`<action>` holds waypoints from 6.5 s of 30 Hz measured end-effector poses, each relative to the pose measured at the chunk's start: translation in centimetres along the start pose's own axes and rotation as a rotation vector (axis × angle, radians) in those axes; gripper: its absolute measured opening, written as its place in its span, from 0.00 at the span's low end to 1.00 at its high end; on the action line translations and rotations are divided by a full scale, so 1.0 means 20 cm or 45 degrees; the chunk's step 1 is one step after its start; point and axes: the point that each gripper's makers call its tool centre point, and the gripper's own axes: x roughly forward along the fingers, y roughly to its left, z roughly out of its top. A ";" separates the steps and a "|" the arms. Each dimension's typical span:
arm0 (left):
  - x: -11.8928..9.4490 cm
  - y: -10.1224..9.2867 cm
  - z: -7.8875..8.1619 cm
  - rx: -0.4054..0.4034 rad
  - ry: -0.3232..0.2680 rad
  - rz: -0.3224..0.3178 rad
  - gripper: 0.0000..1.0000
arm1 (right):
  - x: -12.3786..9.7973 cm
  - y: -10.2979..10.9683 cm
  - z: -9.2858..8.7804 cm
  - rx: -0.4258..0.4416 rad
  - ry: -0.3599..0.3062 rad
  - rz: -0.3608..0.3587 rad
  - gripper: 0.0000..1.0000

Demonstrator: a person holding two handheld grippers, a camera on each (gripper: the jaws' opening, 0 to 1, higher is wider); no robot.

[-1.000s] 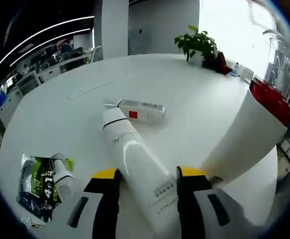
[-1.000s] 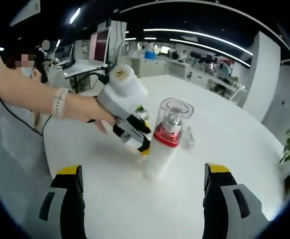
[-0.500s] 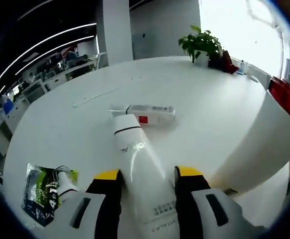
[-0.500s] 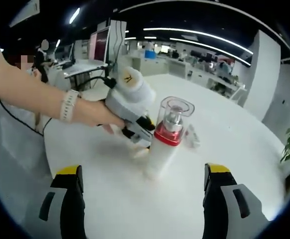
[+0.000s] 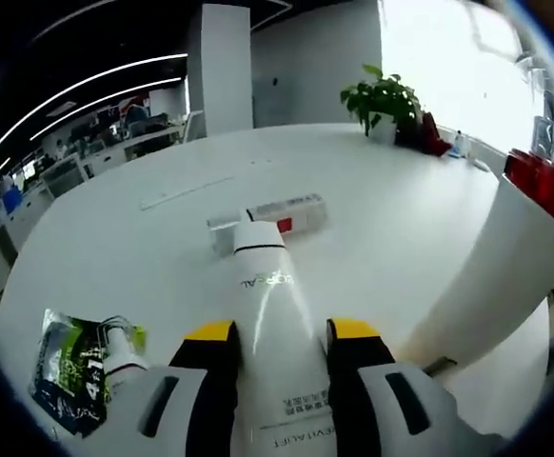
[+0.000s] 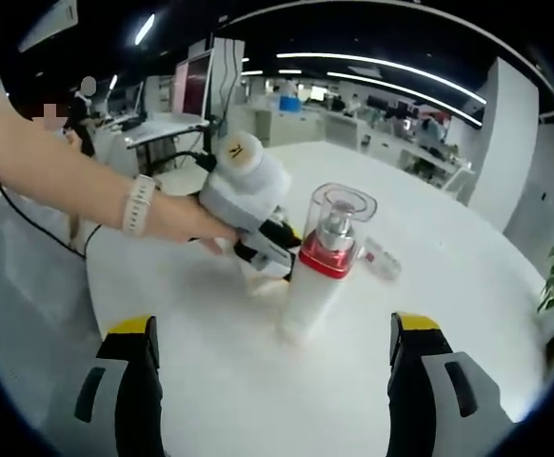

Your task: Arrange the skincare products in the storage area until every visible bottle or jar stands upright without overlapping.

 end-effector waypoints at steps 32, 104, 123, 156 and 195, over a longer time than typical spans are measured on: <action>-0.23 0.08 -0.18 0.009 0.105 -0.066 0.28 | 0.01 0.04 -0.01 -0.008 0.022 0.044 1.00; -0.79 -0.22 -0.36 0.495 0.299 -0.480 0.24 | 0.22 0.42 -0.02 -0.545 0.110 0.430 0.47; -0.80 -0.27 -0.23 0.585 0.222 -0.539 0.01 | 0.46 0.54 -0.07 -0.848 0.175 0.547 0.40; -1.10 -0.05 -0.47 0.319 0.374 -0.367 0.02 | 0.56 0.65 -0.12 -0.729 0.440 0.795 0.33; -1.06 0.07 -0.26 -0.875 -0.099 -0.432 0.32 | 0.35 0.52 0.12 -0.040 0.024 0.574 0.22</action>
